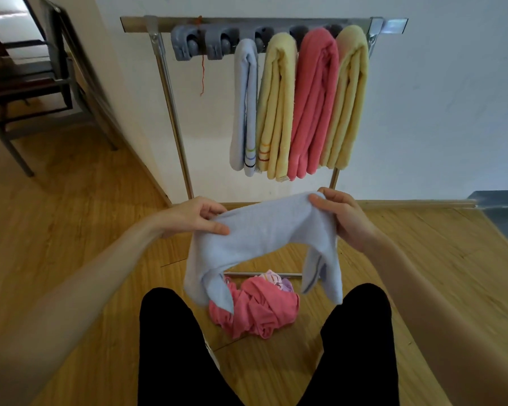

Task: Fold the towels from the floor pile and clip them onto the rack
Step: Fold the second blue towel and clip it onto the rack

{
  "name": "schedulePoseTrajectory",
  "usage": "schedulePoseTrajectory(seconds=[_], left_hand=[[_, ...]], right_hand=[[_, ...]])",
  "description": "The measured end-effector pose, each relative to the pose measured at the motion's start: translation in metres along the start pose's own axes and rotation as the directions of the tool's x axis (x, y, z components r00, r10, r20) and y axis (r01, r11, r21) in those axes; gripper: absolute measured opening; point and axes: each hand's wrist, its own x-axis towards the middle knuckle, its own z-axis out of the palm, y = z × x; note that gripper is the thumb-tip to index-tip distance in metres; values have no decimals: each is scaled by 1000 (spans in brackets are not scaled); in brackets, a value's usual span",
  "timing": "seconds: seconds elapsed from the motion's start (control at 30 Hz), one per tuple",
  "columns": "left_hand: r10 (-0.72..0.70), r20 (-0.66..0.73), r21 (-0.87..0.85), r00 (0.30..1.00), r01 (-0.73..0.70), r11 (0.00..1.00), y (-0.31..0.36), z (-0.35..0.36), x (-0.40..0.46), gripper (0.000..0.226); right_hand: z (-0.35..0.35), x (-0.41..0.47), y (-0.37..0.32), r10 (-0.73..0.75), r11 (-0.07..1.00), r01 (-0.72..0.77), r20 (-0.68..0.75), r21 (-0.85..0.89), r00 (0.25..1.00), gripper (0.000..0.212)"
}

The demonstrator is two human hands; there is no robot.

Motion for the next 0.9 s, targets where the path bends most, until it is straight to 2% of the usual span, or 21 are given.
schedulePoseTrajectory(seconds=[0.1,0.17,0.2,0.27,0.33,0.43,0.53,0.63,0.77,0.9], left_hand=[[16,-7,-98,1000,-16,995,4,-18,-1,36],[66,-29,-67,997,-68,995,13,-30,2,28],[98,-48,32,994,-96,995,19,-35,5,21],[161,-64,292,985,-136,947,31,-46,14,16],[175,-72,500,982,-116,858,43,-58,26,21],[183,-89,706,979,-68,705,61,-80,40,34],[214,-132,799,968,-24,600,82,-107,49,37],[244,-145,825,959,-18,564,109,-137,54,29],[263,-187,862,946,30,505,144,-177,63,48],[455,-248,912,855,48,407,162,-207,83,55]], right_hand=[[-15,15,-4,-46,962,36,-33,-269,998,25],[-19,27,-13,-99,897,111,50,-428,994,12],[-20,33,-21,-115,850,163,125,-501,985,15],[-17,44,-42,-125,690,304,305,-657,944,31],[-8,54,-65,-27,536,387,442,-751,896,43],[3,80,-90,142,341,426,494,-838,858,57],[4,108,-110,82,216,444,469,-870,879,61],[1,132,-139,-63,176,417,412,-892,909,57],[4,158,-180,-294,216,351,282,-911,913,47],[14,188,-204,-496,289,290,117,-912,861,36]])
